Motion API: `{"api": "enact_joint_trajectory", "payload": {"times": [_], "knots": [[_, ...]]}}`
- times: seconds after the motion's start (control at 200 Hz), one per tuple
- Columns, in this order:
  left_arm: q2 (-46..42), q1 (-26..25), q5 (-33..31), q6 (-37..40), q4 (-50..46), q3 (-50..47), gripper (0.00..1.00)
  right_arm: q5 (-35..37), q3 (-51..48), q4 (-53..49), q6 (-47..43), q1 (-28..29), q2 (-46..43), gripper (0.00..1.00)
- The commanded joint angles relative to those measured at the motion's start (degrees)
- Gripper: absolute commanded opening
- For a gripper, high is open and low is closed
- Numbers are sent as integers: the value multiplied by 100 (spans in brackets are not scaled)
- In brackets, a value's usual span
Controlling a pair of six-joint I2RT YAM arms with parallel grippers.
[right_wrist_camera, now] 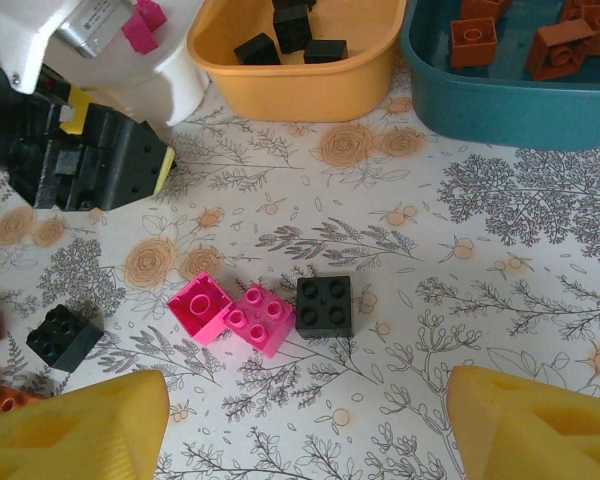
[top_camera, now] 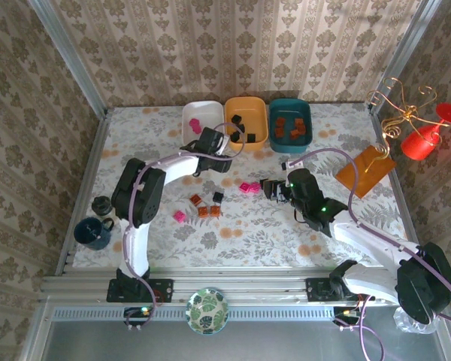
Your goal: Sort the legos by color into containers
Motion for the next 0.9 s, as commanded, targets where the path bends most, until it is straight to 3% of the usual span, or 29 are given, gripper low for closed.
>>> {"api": "enact_joint_trajectory", "payload": {"times": [0.0, 0.255, 0.46, 0.69, 0.895], "knots": [[202, 50, -259, 192, -347, 320, 67, 146, -18, 118, 54, 5, -35, 75], [573, 50, -219, 287, -486, 661, 69, 150, -16, 116, 49, 5, -26, 75], [635, 50, 198, 417, -397, 667, 68, 146, -15, 125, 38, 5, 4, 75], [645, 50, 272, 347, -513, 738, 51, 155, -1, 117, 26, 5, 13, 75], [84, -118, 325, 176, -375, 412, 37, 144, -6, 126, 24, 5, 35, 76]]}}
